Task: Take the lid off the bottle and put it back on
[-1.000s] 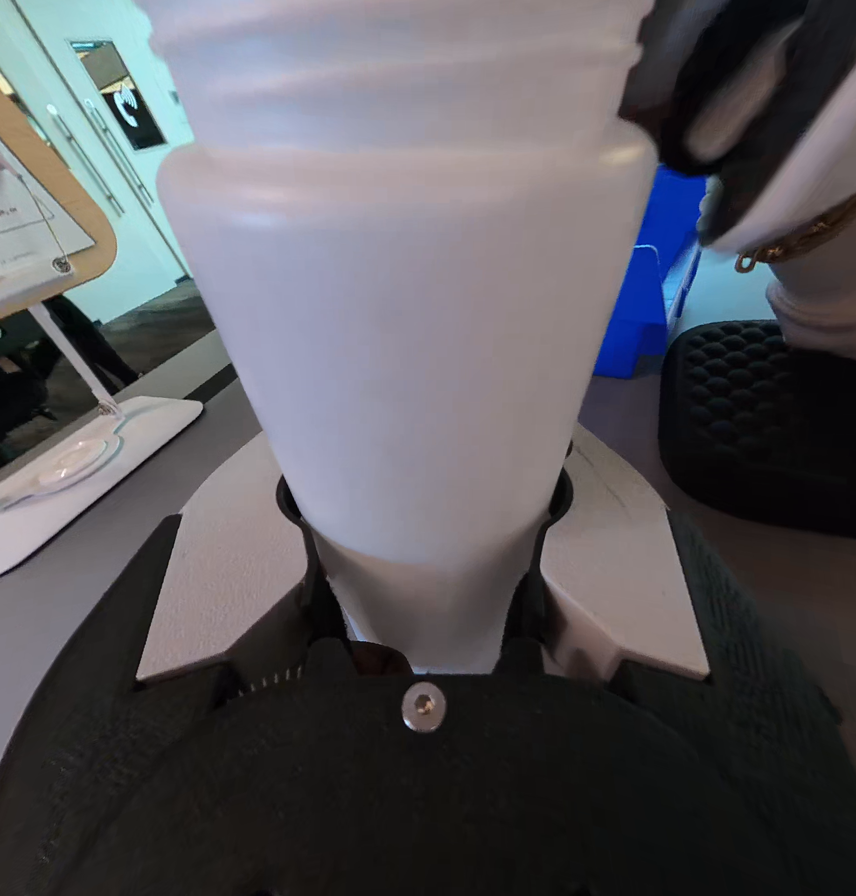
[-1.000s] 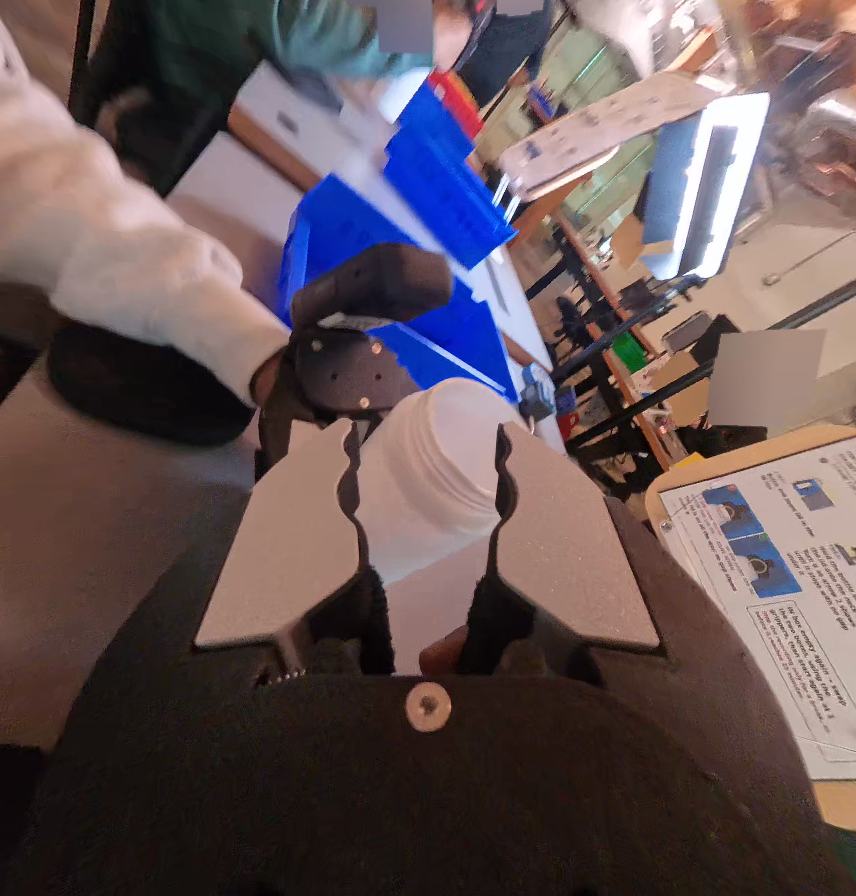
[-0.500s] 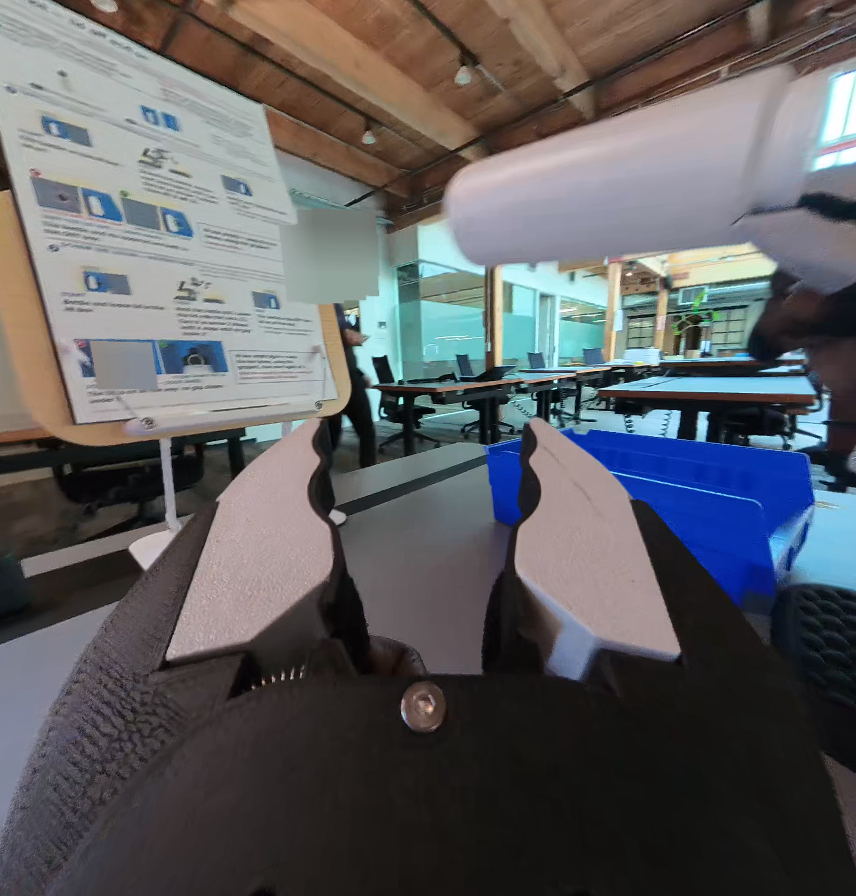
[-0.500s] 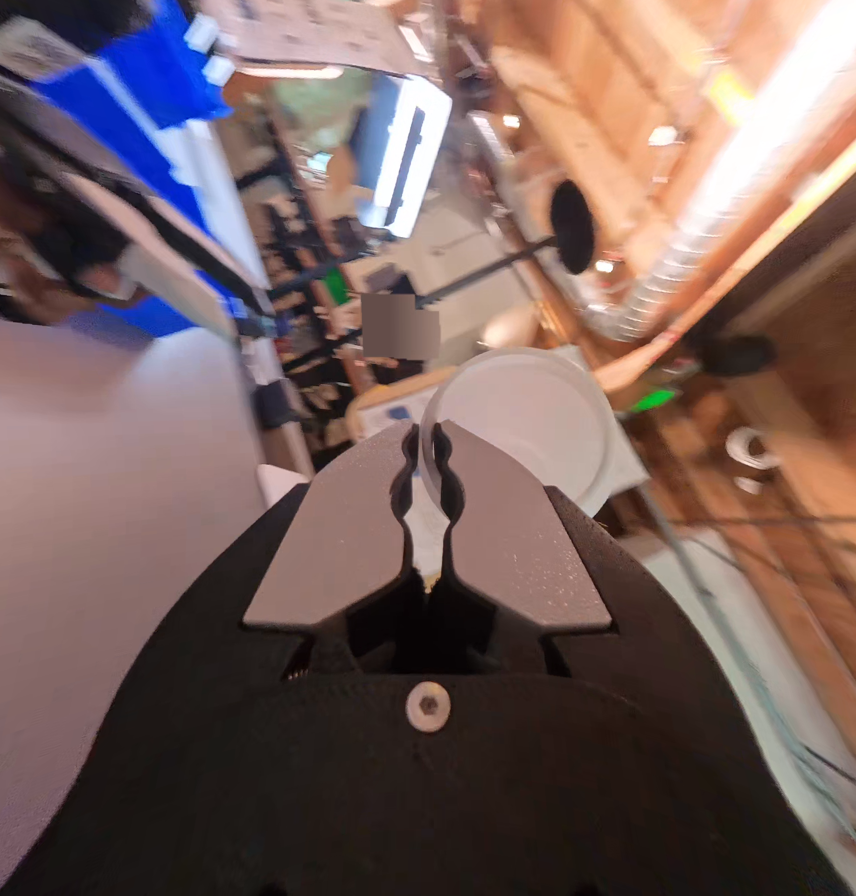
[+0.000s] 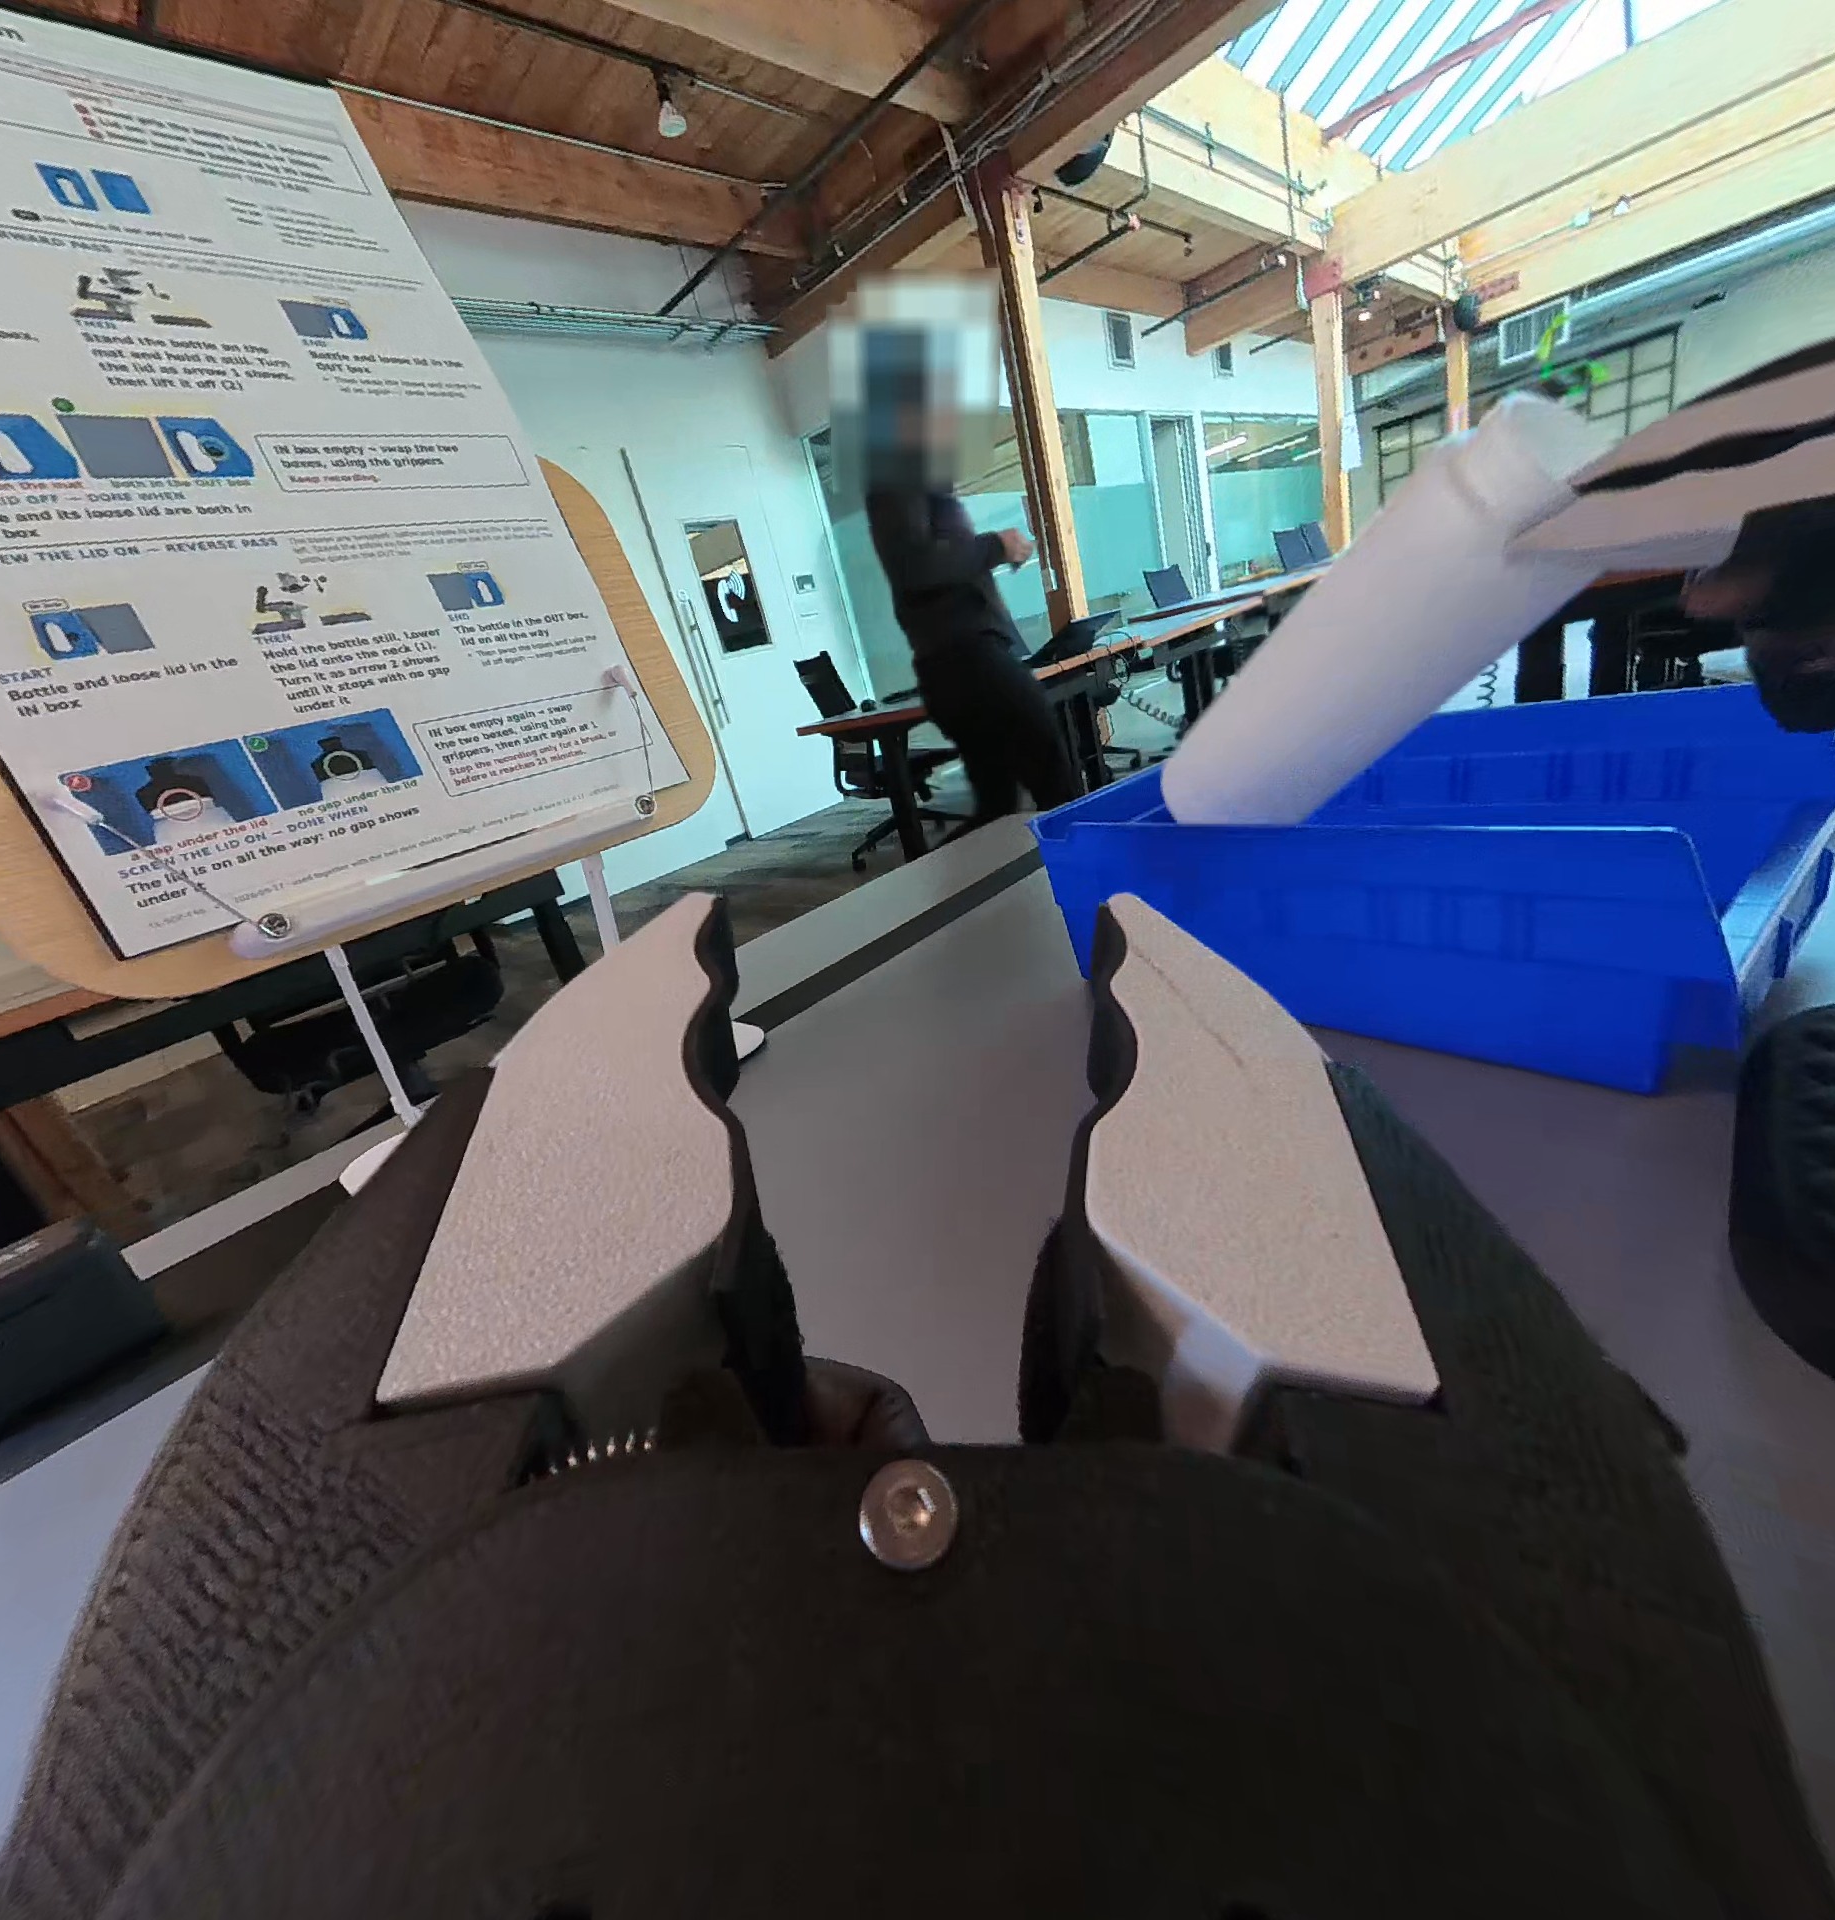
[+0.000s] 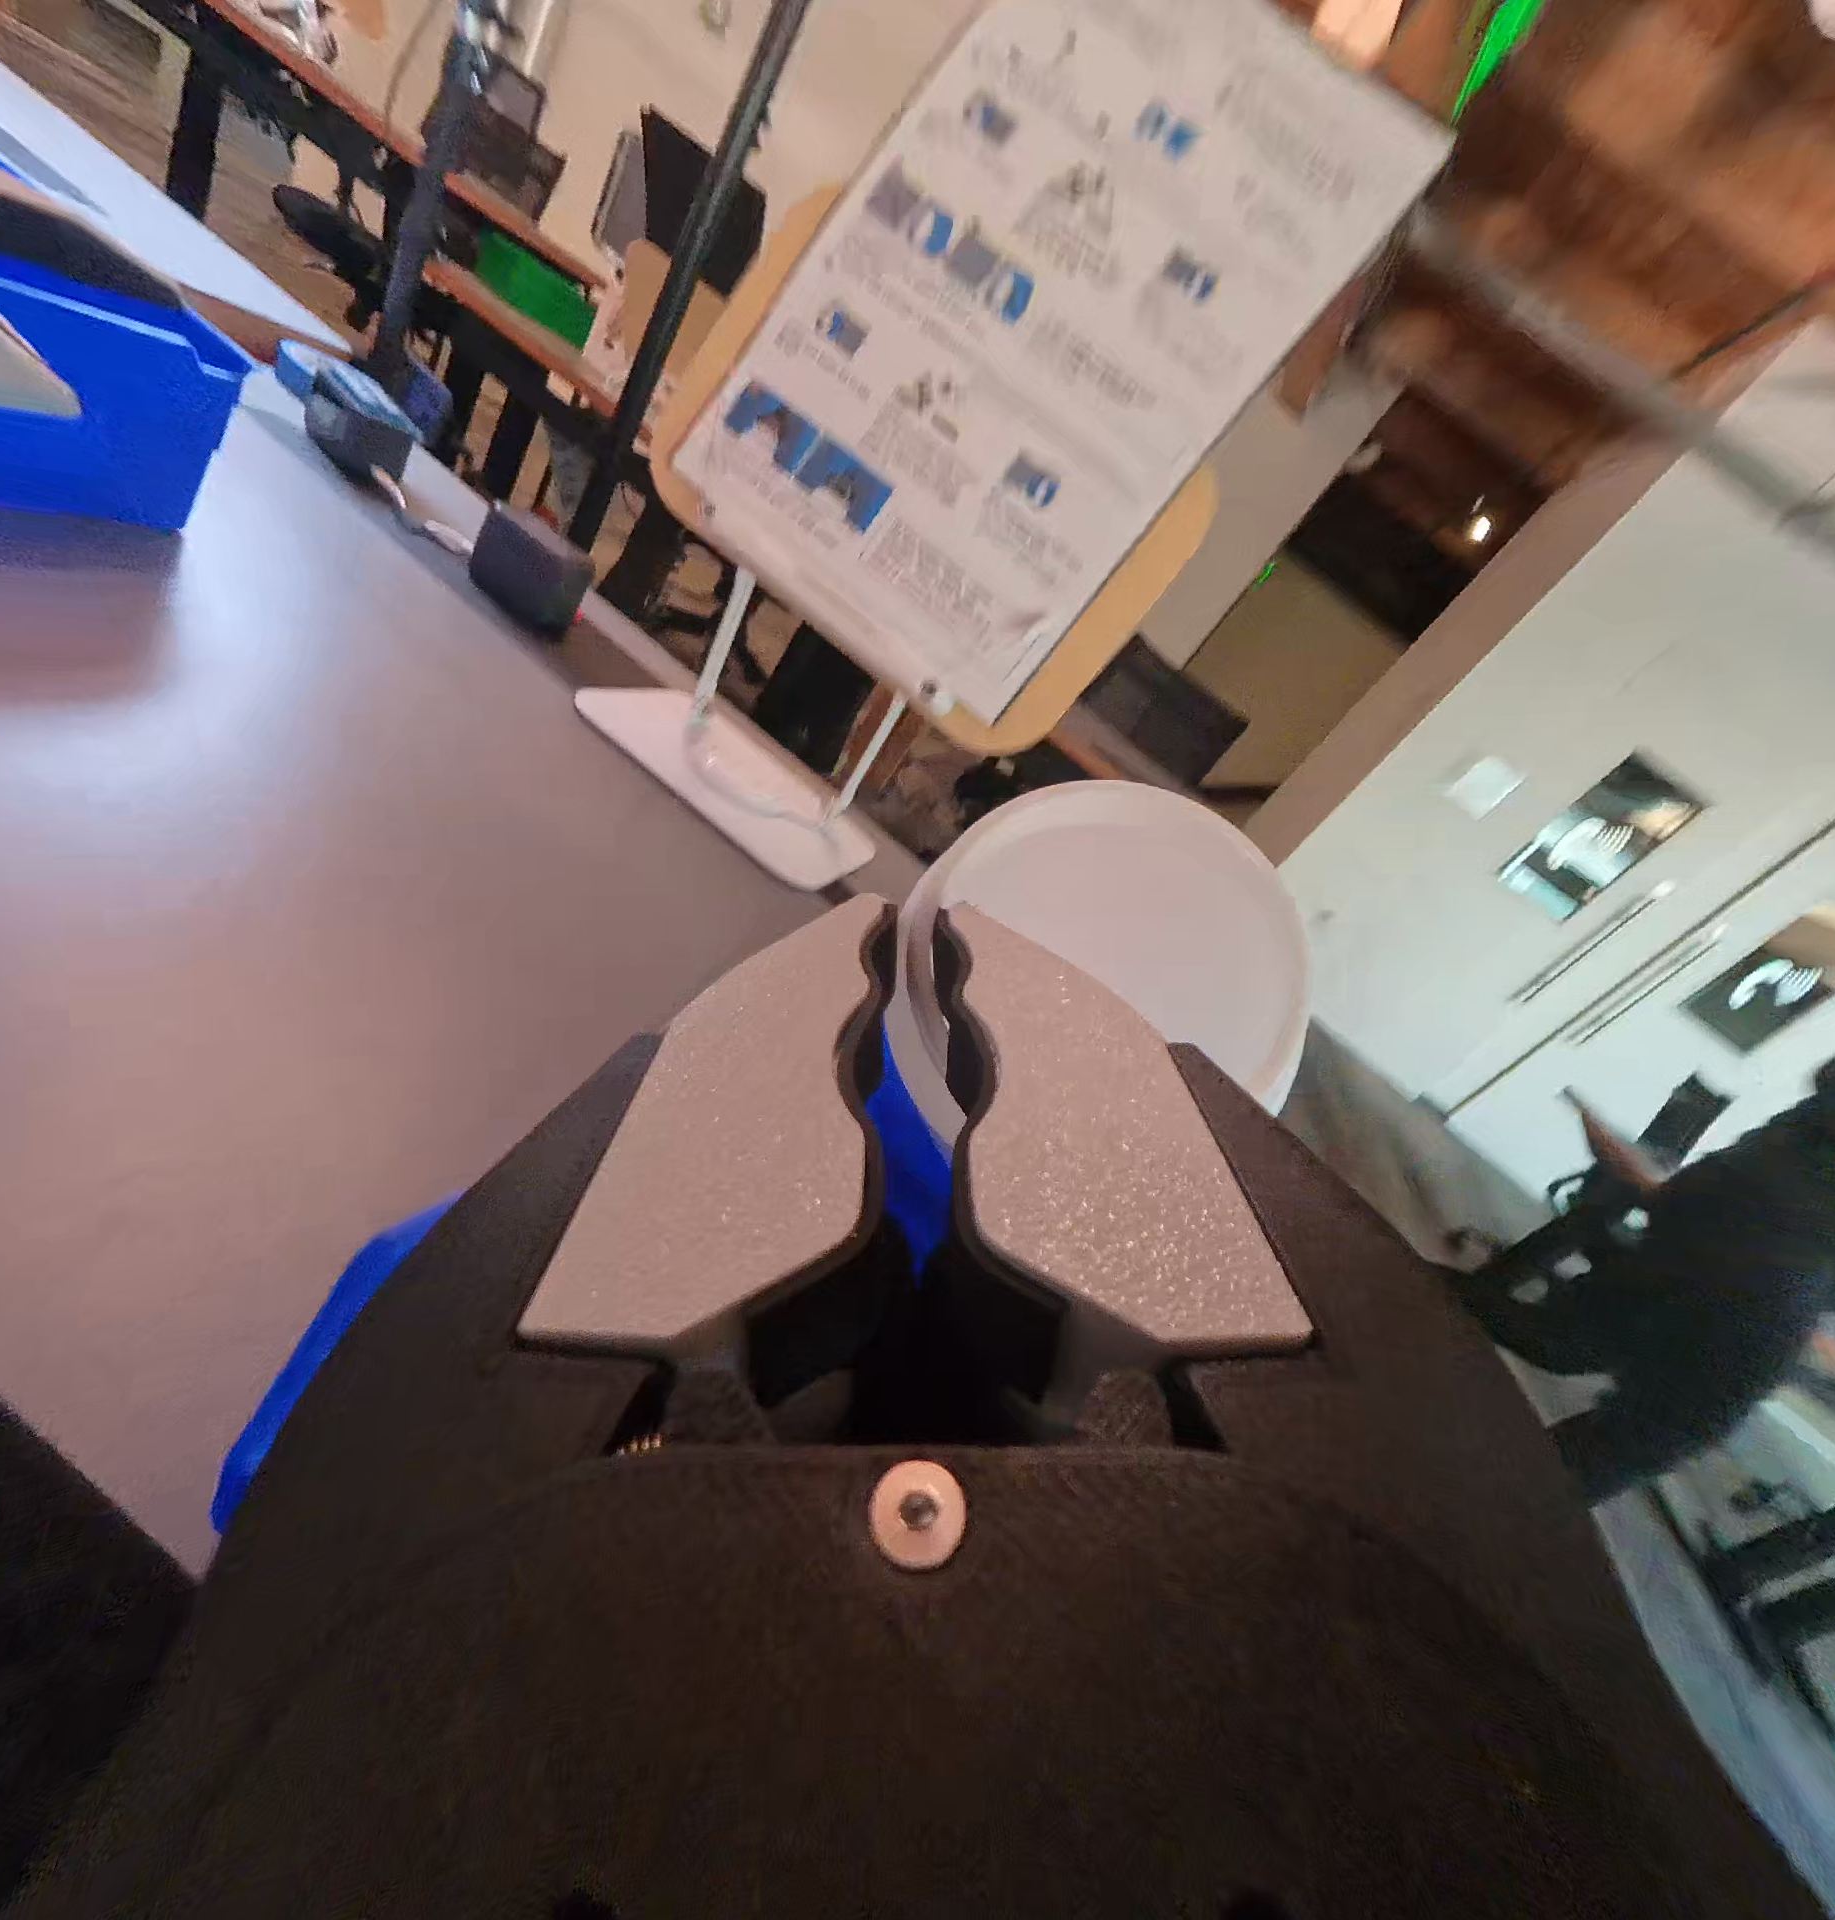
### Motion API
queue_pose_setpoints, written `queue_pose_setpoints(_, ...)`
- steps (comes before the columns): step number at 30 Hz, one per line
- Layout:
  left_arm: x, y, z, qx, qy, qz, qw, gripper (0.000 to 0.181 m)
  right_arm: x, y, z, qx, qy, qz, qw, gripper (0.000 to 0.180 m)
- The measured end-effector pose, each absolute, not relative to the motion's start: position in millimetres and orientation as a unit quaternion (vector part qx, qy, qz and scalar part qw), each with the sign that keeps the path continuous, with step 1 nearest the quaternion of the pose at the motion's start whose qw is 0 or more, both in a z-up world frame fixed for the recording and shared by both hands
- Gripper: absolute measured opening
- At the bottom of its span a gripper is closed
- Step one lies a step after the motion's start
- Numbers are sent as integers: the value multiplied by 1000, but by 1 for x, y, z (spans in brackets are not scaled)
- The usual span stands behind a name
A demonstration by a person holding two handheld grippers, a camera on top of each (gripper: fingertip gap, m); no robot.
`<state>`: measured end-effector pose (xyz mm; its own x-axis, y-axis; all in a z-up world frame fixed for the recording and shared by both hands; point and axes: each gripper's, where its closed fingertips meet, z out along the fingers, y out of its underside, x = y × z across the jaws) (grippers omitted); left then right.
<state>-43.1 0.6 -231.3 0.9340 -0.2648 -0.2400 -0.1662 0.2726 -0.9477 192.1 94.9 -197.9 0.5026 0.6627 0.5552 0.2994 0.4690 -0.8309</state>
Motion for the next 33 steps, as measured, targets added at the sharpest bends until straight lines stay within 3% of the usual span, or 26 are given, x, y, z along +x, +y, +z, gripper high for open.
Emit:
queue_pose_setpoints(8, -42, 3, -237, -609, 187, -25, 770, 65, 189, 118, -269, -598, -498, 193, 597, 6)
queue_pose_setpoints(20, -30, -1, -236, -598, 216, -39, 770, 65, 214, 97, -345, -751, -511, 168, 382, 12)
queue_pose_setpoints(23, -29, -1, -236, -599, 217, -40, 769, 65, 213, 87, -348, -767, -505, 193, 345, 28)
queue_pose_setpoints(30, -27, 0, -239, -605, 228, -39, 762, 65, 216, 73, -335, -769, -509, 183, 339, 36)
queue_pose_setpoints(33, -20, -4, -239, -620, 241, -49, 745, 69, 217, 71, -320, -760, -505, 175, 370, 56)
